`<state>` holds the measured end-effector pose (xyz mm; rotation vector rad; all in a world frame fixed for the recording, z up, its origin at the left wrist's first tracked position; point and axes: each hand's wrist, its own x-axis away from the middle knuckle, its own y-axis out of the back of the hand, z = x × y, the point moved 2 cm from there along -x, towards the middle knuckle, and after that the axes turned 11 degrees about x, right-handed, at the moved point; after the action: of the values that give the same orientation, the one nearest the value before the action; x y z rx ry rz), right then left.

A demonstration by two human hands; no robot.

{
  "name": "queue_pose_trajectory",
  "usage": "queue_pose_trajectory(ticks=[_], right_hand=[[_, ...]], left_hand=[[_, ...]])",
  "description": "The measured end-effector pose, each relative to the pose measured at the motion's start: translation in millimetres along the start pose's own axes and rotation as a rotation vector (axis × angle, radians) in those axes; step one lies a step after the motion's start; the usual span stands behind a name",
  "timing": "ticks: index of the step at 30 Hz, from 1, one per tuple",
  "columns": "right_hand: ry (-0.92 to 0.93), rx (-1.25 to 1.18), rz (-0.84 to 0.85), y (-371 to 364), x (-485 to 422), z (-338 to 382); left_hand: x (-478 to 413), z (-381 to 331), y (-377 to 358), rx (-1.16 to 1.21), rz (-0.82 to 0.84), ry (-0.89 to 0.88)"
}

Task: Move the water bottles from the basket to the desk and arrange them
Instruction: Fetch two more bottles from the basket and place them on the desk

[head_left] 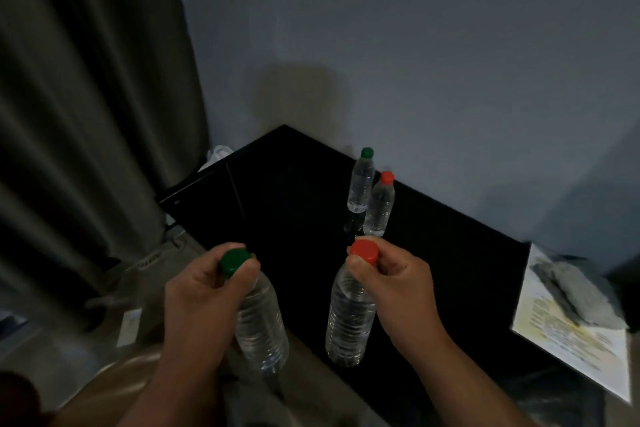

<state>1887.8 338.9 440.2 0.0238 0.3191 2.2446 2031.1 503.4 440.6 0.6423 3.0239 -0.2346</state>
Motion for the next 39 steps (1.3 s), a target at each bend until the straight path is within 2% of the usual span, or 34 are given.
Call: queue_pose_trajectory(ticks=[5, 10, 13, 23, 26, 31, 39], right_hand=[[0.001, 0.01, -0.109, 10.8, -42.2, -0.4], [-0.047, 0.003, -0.217, 30.9, -66.2, 0.2], [-0.068, -0.026, -0.329, 36.8, -79.9, 4.6], [-0.201, 0.086, -0.658, 17.6, -133.6, -10.6], [-0.237, 0.077, -0.745, 7.2, -141.5, -17.0], [-0.263, 0.091, -0.758, -5.6, -145.6, -28.4], [-0.262, 0.084, -0.821, 1.6, -149.9, -72.9]], left_hand=[[-59.7, 9.6, -29.1, -0.003, 0.088, 0.011], [-104.8, 19.8, -71.9, 0.015, 0.249, -0.006], [-135.9, 31.3, -97.6, 0.061, 0.343, 0.051], [-239.7, 69.9, -169.6, 0.146, 0.762, 0.083], [-261.2, 85.3, -177.2, 0.108, 0.826, 0.077], [-277.7, 102.5, -181.8, 0.069, 0.952, 0.104], [-279.2, 133.7, -204.0, 0.117, 0.983, 0.154]])
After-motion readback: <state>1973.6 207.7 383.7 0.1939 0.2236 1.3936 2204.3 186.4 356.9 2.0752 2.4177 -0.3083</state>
